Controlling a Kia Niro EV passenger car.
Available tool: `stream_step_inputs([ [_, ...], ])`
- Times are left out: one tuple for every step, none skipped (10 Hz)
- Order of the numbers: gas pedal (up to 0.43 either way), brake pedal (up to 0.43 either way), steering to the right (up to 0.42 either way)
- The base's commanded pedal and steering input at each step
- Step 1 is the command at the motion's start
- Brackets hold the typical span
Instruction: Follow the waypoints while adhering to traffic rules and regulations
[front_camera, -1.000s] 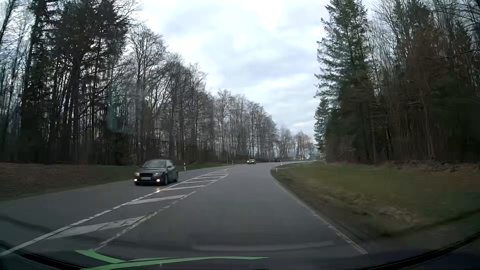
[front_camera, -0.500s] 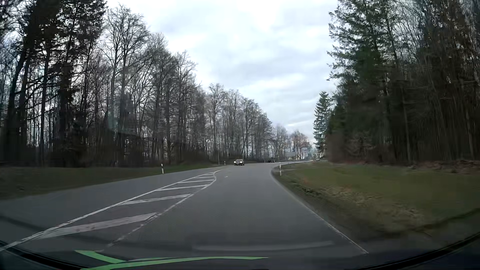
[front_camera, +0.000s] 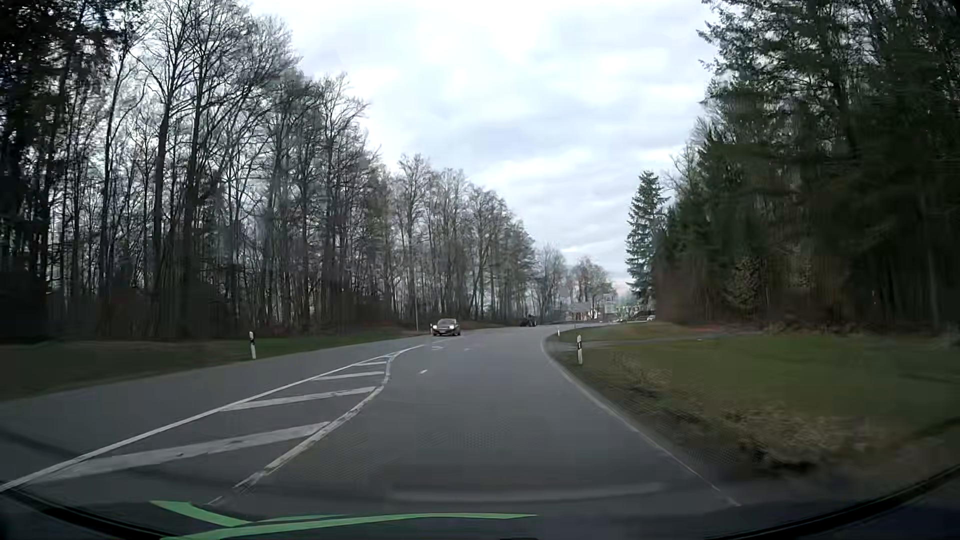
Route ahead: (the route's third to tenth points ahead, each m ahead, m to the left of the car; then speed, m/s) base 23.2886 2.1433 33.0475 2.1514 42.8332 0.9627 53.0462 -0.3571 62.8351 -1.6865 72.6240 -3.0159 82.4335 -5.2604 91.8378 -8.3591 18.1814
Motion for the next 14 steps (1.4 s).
stream_step_inputs([
  [0.118, 0.0, 0.013],
  [0.118, 0.0, 0.013],
  [0.118, 0.0, 0.014],
  [0.118, 0.0, 0.014],
  [0.118, 0.0, 0.014],
  [0.118, 0.0, 0.014],
  [0.118, 0.0, 0.015],
  [0.118, 0.0, 0.015],
  [0.118, 0.0, 0.014],
  [0.118, 0.0, 0.015],
  [0.118, 0.0, 0.015],
  [0.118, 0.0, 0.015],
  [0.118, 0.0, 0.014],
  [0.11, 0.0, 0.014],
])
